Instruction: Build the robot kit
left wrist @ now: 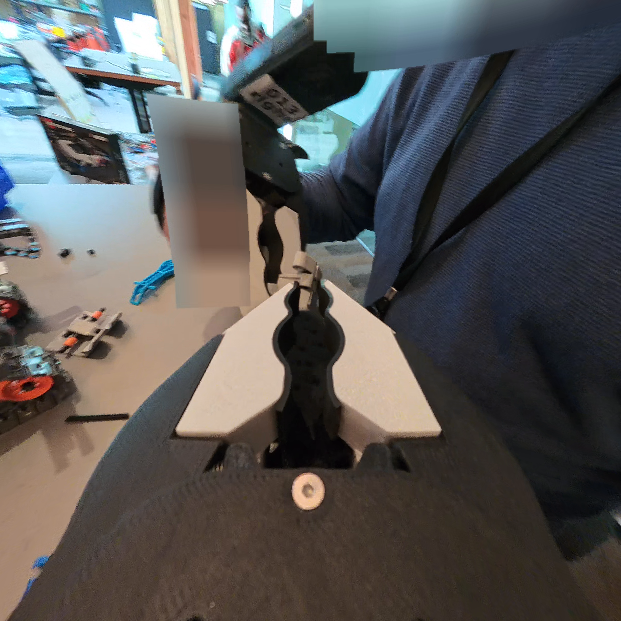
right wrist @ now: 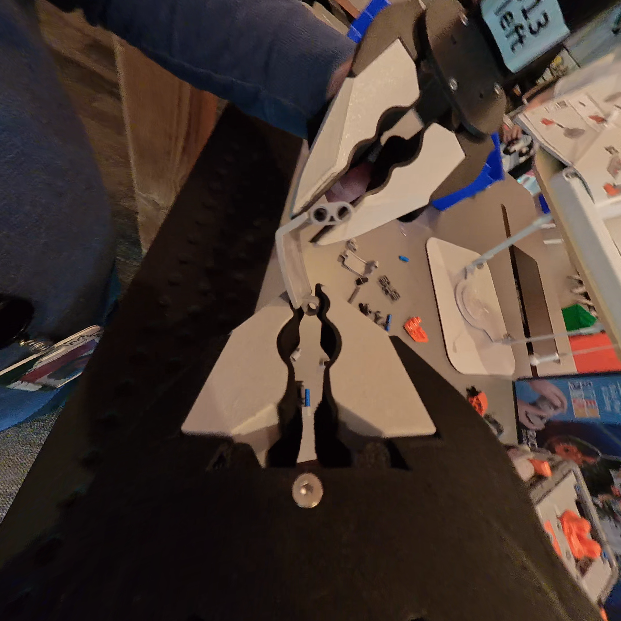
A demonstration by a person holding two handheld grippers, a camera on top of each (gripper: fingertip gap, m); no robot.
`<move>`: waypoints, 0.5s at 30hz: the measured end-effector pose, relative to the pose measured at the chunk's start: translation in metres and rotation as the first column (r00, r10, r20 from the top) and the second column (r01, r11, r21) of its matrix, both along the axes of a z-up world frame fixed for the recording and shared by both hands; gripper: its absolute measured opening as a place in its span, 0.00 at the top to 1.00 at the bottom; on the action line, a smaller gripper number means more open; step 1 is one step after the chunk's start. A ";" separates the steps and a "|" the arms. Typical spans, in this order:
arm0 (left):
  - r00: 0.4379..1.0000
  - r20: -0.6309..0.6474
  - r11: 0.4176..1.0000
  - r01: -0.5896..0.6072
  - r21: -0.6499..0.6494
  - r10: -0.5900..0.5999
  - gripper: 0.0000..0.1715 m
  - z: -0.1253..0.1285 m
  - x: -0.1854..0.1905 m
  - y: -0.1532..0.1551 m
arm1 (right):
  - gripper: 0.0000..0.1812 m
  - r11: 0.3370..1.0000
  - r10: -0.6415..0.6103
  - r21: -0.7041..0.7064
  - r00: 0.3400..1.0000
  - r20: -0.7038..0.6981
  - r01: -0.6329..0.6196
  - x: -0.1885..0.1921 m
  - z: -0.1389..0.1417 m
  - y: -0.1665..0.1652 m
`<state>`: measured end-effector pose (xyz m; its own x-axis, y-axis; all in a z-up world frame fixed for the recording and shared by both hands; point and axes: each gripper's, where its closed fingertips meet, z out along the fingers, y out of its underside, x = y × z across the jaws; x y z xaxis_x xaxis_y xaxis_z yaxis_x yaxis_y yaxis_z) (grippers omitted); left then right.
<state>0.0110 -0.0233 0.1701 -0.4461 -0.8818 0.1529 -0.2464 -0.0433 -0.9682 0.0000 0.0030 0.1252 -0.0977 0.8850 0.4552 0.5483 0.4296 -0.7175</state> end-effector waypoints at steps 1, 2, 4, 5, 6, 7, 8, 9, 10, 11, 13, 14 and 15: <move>0.998 0.007 0.998 -0.059 -0.012 0.059 0.93 0.001 0.002 0.009 | 0.99 0.999 -0.039 0.002 0.999 0.000 0.039 0.002 0.000 0.005; 0.992 0.016 0.992 -0.126 -0.021 0.127 0.86 0.003 0.003 0.020 | 1.00 0.996 -0.087 0.011 0.996 -0.013 0.087 0.004 0.001 0.012; 0.960 0.009 0.960 -0.278 -0.028 0.278 0.79 -0.001 0.002 0.042 | 1.00 0.981 -0.195 0.017 0.980 -0.030 0.195 0.008 0.003 0.026; 0.943 -0.001 0.942 -0.333 -0.032 0.333 0.73 -0.005 0.002 0.048 | 1.00 0.963 -0.263 0.060 0.965 -0.016 0.263 0.013 0.001 0.036; 0.925 -0.010 0.923 -0.381 -0.050 0.381 0.73 -0.007 0.002 0.053 | 1.00 0.940 -0.324 0.112 0.946 -0.016 0.324 0.017 0.001 0.046; 0.902 -0.018 0.900 -0.432 -0.065 0.432 0.71 -0.010 0.003 0.058 | 1.00 0.921 -0.364 0.139 0.931 -0.028 0.365 0.019 0.002 0.051; 0.890 -0.019 0.886 -0.456 -0.085 0.456 0.67 -0.011 0.005 0.059 | 1.00 0.907 -0.388 0.162 0.921 -0.035 0.388 0.018 0.002 0.053; 0.870 -0.028 0.864 -0.492 -0.103 0.492 0.65 -0.014 0.008 0.061 | 1.00 0.890 -0.412 0.194 0.910 -0.042 0.412 0.018 0.002 0.056; 0.841 -0.039 0.833 -0.540 -0.117 0.540 0.64 -0.018 0.010 0.066 | 1.00 0.874 -0.433 0.221 0.900 -0.053 0.434 0.016 0.003 0.058; 0.829 -0.026 0.818 -0.556 -0.149 0.559 0.63 -0.018 0.012 0.066 | 1.00 0.861 -0.447 0.242 0.893 -0.060 0.447 0.014 0.004 0.059; 0.783 0.000 0.770 -0.612 -0.178 0.622 0.64 -0.018 0.013 0.072 | 1.00 0.837 -0.460 0.302 0.885 -0.064 0.457 0.008 0.003 0.060; 0.765 0.036 0.755 -0.626 -0.196 0.643 0.71 -0.014 0.010 0.074 | 1.00 0.829 -0.460 0.322 0.885 -0.071 0.457 0.004 0.002 0.060; 0.778 0.067 0.769 -0.597 -0.229 0.625 0.80 -0.009 0.009 0.070 | 1.00 0.814 -0.476 0.336 0.876 -0.081 0.473 0.001 0.002 0.062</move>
<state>0.0204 0.0465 0.1611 0.1496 -0.9352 0.3209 0.0228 -0.3212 -0.9467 0.0015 0.0647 0.1276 0.2902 0.6156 0.7327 0.7512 0.3278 -0.5730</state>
